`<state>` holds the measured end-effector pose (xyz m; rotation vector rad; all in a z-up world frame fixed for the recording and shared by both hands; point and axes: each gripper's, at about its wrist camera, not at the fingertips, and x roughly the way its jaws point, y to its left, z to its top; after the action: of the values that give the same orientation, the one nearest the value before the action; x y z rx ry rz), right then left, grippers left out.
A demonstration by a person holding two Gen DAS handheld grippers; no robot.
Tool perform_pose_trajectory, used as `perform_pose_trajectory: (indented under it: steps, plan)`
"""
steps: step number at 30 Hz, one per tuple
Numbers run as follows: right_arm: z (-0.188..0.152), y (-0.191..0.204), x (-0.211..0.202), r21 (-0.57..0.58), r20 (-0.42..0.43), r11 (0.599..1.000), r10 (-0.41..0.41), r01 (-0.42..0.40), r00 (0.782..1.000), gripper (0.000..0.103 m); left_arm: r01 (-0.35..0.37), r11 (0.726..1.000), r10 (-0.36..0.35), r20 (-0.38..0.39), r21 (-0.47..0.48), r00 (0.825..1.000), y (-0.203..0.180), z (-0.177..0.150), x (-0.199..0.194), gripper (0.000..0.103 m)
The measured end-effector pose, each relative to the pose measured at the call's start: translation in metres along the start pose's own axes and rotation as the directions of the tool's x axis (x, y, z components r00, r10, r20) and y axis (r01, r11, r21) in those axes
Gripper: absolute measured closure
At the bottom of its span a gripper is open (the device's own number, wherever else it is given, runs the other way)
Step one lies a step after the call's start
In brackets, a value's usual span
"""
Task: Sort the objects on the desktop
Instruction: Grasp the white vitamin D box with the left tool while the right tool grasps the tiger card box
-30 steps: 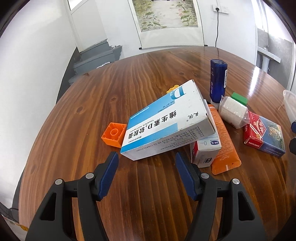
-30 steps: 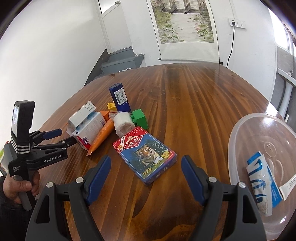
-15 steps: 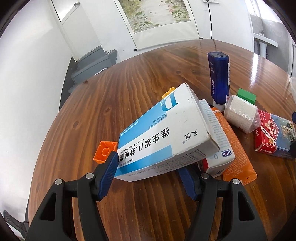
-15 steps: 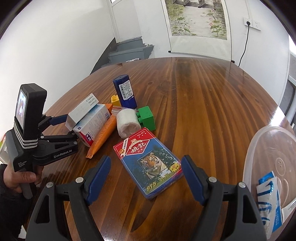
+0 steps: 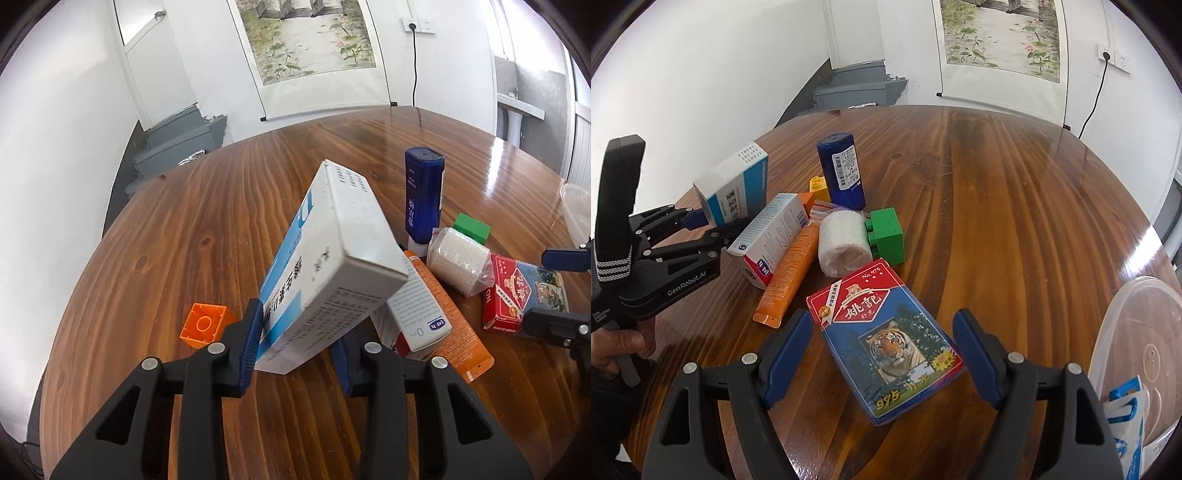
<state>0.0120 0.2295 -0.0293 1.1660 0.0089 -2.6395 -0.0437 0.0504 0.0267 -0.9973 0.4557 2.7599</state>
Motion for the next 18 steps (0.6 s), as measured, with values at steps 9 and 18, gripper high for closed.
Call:
perform_pose_trajectory:
  steps: [9,18]
  plan:
    - [-0.003,0.011,0.012,-0.084,-0.038,0.995,-0.059,0.056,0.998,0.021,0.088,0.993,-0.084,0.051,-0.080,0.995,0.014,0.002,-0.017,0.077]
    - [-0.007,0.025,0.015,-0.173,-0.051,0.980,-0.113,0.102,0.992,0.030,0.112,0.989,-0.109,0.040,-0.094,0.993,0.015,-0.001,-0.011,0.077]
